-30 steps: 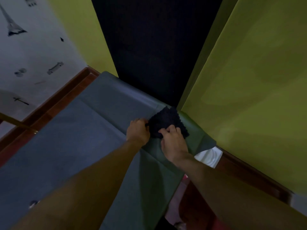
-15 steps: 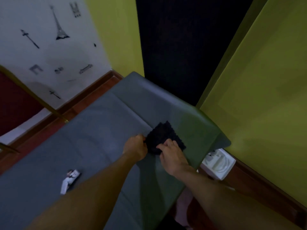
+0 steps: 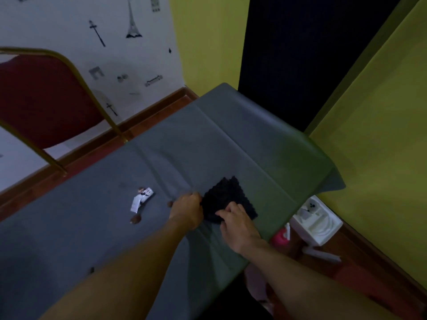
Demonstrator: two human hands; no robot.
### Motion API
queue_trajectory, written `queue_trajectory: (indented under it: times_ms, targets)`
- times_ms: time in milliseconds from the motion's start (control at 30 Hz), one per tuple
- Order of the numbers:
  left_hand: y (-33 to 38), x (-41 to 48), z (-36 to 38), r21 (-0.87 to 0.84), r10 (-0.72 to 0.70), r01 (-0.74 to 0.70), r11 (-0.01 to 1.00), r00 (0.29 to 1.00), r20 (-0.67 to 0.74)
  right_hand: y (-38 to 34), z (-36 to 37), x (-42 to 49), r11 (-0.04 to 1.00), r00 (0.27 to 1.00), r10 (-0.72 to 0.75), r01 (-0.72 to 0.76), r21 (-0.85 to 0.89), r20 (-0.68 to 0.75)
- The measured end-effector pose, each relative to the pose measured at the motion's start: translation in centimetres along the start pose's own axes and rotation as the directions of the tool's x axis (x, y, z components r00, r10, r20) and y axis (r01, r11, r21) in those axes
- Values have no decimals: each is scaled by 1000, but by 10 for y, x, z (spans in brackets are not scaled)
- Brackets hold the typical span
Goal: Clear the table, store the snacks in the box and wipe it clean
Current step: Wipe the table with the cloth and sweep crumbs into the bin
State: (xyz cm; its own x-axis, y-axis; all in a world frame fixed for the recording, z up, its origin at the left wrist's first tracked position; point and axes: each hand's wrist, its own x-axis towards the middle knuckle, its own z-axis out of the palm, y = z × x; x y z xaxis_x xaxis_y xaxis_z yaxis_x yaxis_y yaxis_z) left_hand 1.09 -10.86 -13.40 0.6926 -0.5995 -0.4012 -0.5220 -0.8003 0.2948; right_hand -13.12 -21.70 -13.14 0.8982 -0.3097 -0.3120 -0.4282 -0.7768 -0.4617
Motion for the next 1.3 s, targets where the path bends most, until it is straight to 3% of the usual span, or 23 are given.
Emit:
queue_trajectory:
  times_ms: [233, 367, 633, 967, 1300]
  targets:
    - [-11, -17, -1, 149, 128, -128, 980, 992, 15, -9, 6, -13, 995, 1000, 22, -20, -96, 17]
    - [-14, -23, -14, 140, 155, -162, 977, 986, 60, -18, -8, -15, 991, 1000, 25, -24, -128, 5]
    - [-33, -58, -77, 230, 208, -185, 955, 975, -78, -65, -57, -7, 982, 1000, -2, -1, -189, -20]
    - [-100, -150, -149, 210, -14, 62, 976, 975, -222, -167, -87, -6, 954, 987, -157, 146, -260, -23]
    - [-157, -232, -170, 78, -275, 318, 945, 901, -337, -256, -71, -5, 872, 926, -369, 374, -316, 77]
